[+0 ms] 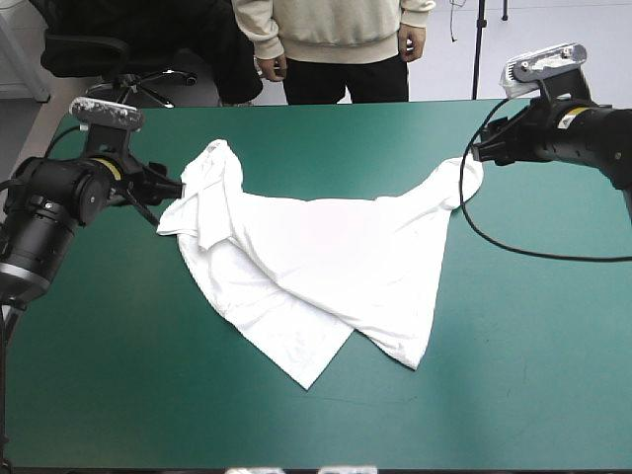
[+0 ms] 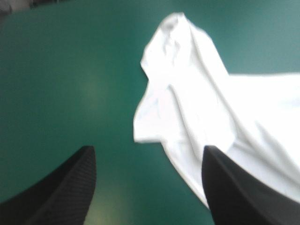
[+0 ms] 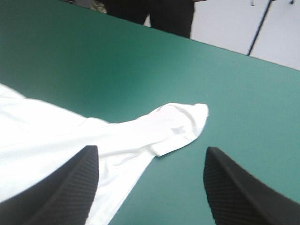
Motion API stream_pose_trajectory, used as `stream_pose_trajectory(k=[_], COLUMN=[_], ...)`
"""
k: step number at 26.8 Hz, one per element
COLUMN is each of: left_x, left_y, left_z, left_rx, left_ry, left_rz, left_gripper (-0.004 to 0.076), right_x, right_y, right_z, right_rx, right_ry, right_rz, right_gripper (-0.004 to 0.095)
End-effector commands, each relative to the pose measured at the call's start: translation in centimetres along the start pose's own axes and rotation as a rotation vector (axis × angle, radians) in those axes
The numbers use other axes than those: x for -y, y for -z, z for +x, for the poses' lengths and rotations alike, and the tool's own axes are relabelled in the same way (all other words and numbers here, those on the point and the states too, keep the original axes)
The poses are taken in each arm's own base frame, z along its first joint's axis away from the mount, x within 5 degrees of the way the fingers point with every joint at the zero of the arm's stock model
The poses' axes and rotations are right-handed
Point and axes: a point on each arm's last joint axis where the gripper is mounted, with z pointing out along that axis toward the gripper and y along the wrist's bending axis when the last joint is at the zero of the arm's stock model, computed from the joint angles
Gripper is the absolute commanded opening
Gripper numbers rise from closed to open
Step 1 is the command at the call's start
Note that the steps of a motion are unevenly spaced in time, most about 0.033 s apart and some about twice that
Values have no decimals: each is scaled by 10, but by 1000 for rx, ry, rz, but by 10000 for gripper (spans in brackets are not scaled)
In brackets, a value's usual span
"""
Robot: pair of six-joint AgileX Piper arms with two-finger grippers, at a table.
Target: Fold the cloth
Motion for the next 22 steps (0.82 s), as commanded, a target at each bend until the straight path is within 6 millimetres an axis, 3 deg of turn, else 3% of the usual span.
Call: stream_pose_trajectory(k=[1, 6, 10, 12, 16, 22], left_x=[8, 14, -13, -43, -62, -75], left_y=[-7, -43, -79, -104, -120, -137], left_z=[26, 50, 63, 70, 65, 45], left_rx=[-114, -196, -265, -268, -236, -145], left_ry=[37, 69, 220, 400, 460, 450], left_rz=[62, 84, 63, 145, 176, 135], left_gripper=[465, 465, 465, 465, 465, 465], right_x=[-17, -26, -28, -32, -34, -33], right_y=[33, 25, 11, 4, 4, 3], right_z=[3, 25, 40, 44, 41, 39], right_rx=[48, -33, -89, -72, -38, -13], right_ry=[-9, -12, -20, -30, -28, -32], right_rz=[-121, -210, -231, -276, -303, -288], right_gripper=[590, 565, 553, 553, 553, 553])
